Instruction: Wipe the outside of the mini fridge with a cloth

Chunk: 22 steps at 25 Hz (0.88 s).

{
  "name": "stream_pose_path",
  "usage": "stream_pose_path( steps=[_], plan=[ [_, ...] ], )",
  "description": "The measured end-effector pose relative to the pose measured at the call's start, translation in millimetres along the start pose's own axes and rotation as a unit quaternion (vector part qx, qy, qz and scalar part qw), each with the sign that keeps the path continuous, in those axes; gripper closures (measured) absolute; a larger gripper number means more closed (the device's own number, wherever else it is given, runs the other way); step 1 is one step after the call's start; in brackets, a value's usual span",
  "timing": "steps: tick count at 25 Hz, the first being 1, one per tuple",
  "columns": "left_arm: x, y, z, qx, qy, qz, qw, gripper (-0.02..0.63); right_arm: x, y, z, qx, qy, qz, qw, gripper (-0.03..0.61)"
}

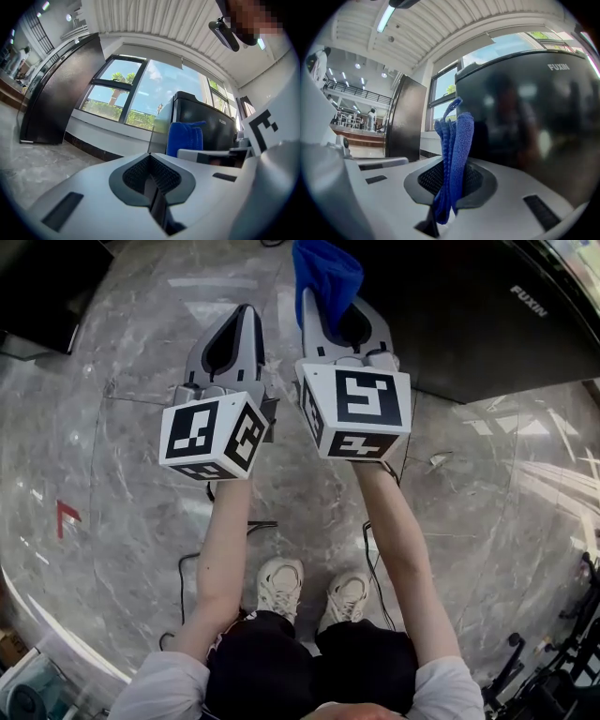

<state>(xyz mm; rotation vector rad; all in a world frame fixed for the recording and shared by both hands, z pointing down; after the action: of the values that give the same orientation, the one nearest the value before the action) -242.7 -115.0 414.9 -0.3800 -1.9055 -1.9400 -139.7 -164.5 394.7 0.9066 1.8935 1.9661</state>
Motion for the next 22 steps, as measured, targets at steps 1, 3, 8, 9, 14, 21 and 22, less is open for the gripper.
stream_pose_path(
  steps=[1,3,8,9,14,21,22],
  plan=[
    [1.3,-1.8,1.3,-0.001,-0.002,-0.001,1.0000,0.609,-1.4,1.8,-3.0,0.004,0.005,0.004,1.000,0.506],
    [1.0,-5.4,2.3,-0.004,-0.002,-0.002,1.0000,0.609,-6.7,2.9,-3.9,0.007,0.015,0.001,1.000,0.506],
    [-10.4,-4.6,3.2,-0.002,0.008,-0.009,0.9999,0.609,-16.6,4.4,7.2,0.009,0.030,0.003,0.999,0.506],
    [-15.0,-3.4,2.7,0.000,0.012,-0.012,0.9999,0.609,-21.1,5.6,10.6,0.010,0.035,0.001,0.999,0.506],
    [-35.2,-1.9,0.9,0.006,0.028,-0.025,0.9993,0.609,-44.0,11.0,29.6,0.013,0.056,-0.012,0.998,0.506],
    [-64.2,16.4,-2.7,0.018,0.053,-0.013,0.9983,0.609,-80.5,18.8,61.8,0.014,0.085,-0.029,0.996,0.506],
    [-72.6,20.9,-4.6,0.020,0.061,-0.014,0.9979,0.609,-84.6,19.7,65.5,0.015,0.088,-0.028,0.996,0.506]
  ],
)
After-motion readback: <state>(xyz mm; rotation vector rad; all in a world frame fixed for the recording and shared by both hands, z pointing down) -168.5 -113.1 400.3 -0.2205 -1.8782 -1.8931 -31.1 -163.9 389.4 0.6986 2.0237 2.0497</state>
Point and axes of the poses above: the fingertips, and each gripper's own axes: z backward along the fingers, x to its left, y out of its underside, the point moved 4 cm from there along z, backward along the fingers, and after that the axes turned 14 degrees about z, right-handed, at the moved point
